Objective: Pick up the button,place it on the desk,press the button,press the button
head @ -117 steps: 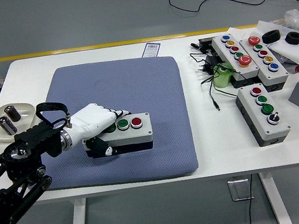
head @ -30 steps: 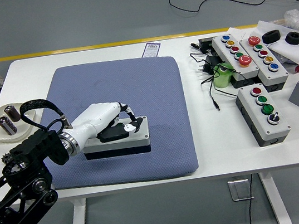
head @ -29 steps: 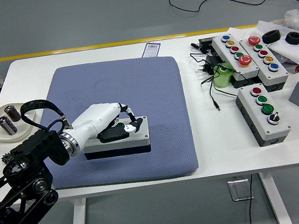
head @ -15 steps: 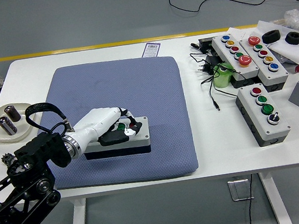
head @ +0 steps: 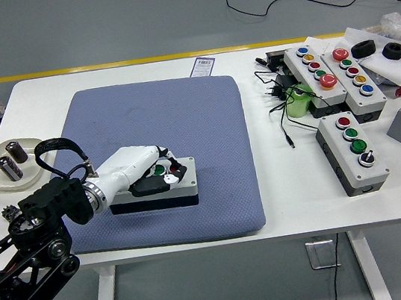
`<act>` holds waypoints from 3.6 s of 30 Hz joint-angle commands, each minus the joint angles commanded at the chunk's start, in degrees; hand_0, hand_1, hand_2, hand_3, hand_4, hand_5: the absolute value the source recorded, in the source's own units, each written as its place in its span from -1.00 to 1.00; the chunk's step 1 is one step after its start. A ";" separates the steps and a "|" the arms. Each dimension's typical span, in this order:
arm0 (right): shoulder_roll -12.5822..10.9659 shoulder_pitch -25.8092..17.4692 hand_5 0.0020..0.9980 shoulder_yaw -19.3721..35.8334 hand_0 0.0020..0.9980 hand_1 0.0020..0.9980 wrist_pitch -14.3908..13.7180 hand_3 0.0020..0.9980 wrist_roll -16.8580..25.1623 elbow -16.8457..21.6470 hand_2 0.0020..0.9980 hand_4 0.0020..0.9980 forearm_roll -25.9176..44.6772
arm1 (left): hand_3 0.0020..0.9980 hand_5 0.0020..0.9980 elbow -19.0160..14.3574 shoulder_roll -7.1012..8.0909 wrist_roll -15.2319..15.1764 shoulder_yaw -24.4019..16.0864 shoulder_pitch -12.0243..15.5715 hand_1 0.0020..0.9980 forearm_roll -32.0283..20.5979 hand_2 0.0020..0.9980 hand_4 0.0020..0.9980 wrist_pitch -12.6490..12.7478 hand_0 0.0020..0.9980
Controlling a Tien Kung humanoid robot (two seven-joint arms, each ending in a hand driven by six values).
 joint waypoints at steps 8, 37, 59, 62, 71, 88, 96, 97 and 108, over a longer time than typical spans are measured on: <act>0.00 0.05 -0.35 0.11 0.32 0.31 0.01 0.22 0.00 0.00 0.41 -0.06 -0.12 | 0.22 1.00 -2.48 0.59 0.28 -3.71 0.84 -1.00 0.89 -1.00 0.21 -0.92 -0.99; 0.04 0.11 -0.35 0.09 0.32 0.31 0.05 0.22 -0.04 0.00 0.41 -0.06 -0.10 | 0.15 0.98 -4.84 2.16 1.35 -5.44 3.92 -1.00 3.41 -1.00 0.21 -3.17 -0.99; 0.13 -0.09 -0.34 0.28 0.32 0.31 -0.06 0.22 -0.17 0.00 0.41 -0.06 -0.20 | 0.16 0.87 -3.69 1.95 1.64 -4.96 3.77 -1.00 3.73 -1.00 0.19 -3.38 -0.99; 0.13 -0.11 -0.34 0.31 0.32 0.31 -0.06 0.22 -0.20 0.00 0.41 -0.06 -0.29 | 0.27 0.90 -4.63 1.81 1.36 -6.64 4.05 -1.00 3.03 -0.97 0.19 -0.65 -0.99; 0.08 -0.36 -0.34 0.23 0.32 0.31 -0.03 0.22 -0.16 0.00 0.41 -0.06 -0.35 | 0.63 1.00 -2.34 0.56 -1.03 -11.73 4.91 -0.69 -2.25 -0.52 0.24 17.42 -0.99; 0.12 -0.12 -0.34 0.14 0.32 0.31 -0.02 0.22 -0.13 0.00 0.41 -0.06 -0.30 | 0.91 1.00 8.59 -2.60 -14.95 -13.28 6.26 0.86 -42.31 0.96 0.18 27.49 0.79; 0.07 -0.04 -0.34 0.14 0.32 0.31 0.02 0.22 -0.03 0.00 0.41 -0.06 -0.33 | 0.91 1.00 10.74 -2.91 -15.00 -14.06 6.85 0.86 -60.86 0.96 0.17 27.58 0.79; 0.07 -0.03 -0.34 0.15 0.32 0.31 0.02 0.22 -0.02 0.00 0.41 -0.06 -0.34 | 0.91 1.00 10.88 -2.96 -15.06 -14.11 6.91 0.86 -62.24 0.96 0.17 27.55 0.79; 0.08 -0.01 -0.34 0.34 0.32 0.31 0.02 0.22 -0.06 0.00 0.41 -0.06 -0.58 | 0.92 1.00 11.55 -3.21 -15.40 -14.60 6.93 0.86 -62.90 0.96 0.16 28.12 0.81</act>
